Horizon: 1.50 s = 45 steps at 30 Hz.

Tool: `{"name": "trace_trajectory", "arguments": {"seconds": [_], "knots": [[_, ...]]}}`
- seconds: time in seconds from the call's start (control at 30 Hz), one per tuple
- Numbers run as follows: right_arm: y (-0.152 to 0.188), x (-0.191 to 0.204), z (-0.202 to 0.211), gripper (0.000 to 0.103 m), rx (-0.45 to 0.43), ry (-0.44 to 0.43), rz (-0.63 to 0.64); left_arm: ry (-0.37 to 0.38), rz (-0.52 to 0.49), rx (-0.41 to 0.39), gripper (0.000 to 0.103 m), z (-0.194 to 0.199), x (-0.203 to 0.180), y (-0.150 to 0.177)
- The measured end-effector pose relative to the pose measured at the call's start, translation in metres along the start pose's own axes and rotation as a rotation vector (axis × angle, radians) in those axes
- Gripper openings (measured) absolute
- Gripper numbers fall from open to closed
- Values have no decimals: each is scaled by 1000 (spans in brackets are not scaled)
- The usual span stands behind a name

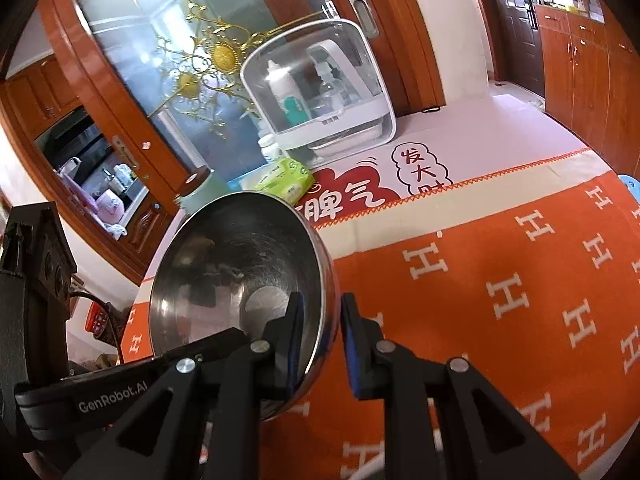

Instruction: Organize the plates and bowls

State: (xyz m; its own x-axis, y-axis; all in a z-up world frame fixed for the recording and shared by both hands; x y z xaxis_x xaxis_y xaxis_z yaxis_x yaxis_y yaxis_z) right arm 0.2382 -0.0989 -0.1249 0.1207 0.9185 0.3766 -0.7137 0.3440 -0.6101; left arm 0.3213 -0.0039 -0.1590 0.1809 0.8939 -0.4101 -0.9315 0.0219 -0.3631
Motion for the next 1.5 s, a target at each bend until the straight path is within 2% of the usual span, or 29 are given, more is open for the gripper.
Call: {"name": "trace_trajectory", "arguments": {"seconds": [0.27, 0.43, 0.73, 1.1, 1.33, 1.5], "knots": [[31, 8, 44, 19, -13, -1, 33, 12, -13, 5, 23, 33, -10, 49], [52, 13, 73, 19, -36, 1, 72, 13, -33, -18, 23, 54, -17, 75], [80, 14, 102, 19, -39, -8, 108, 7, -59, -23, 25, 77, -26, 121], [121, 36, 107, 19, 52, -72, 227, -33, 16, -36, 26, 97, 0, 167], [143, 53, 89, 19, 157, -118, 276, -62, 107, -15, 26, 99, 29, 189], [158, 68, 74, 19, 226, -138, 338, -90, 179, 38, 29, 89, 52, 205]]}}
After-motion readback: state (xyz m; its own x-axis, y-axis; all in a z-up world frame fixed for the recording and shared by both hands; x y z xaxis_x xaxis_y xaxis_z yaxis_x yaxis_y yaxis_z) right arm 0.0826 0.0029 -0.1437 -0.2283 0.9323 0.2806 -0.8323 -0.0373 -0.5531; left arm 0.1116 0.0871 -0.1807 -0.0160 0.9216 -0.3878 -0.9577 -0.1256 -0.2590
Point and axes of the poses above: each gripper's, at about its wrist camera, not at the fingertips, and z roughly against the way its jaws point, x to its left, y to its underside, the point moved 8 cm from there along -z, roughly the way its jaws point, and after that the axes turned 1 degree about x, right-handed, at the moved point
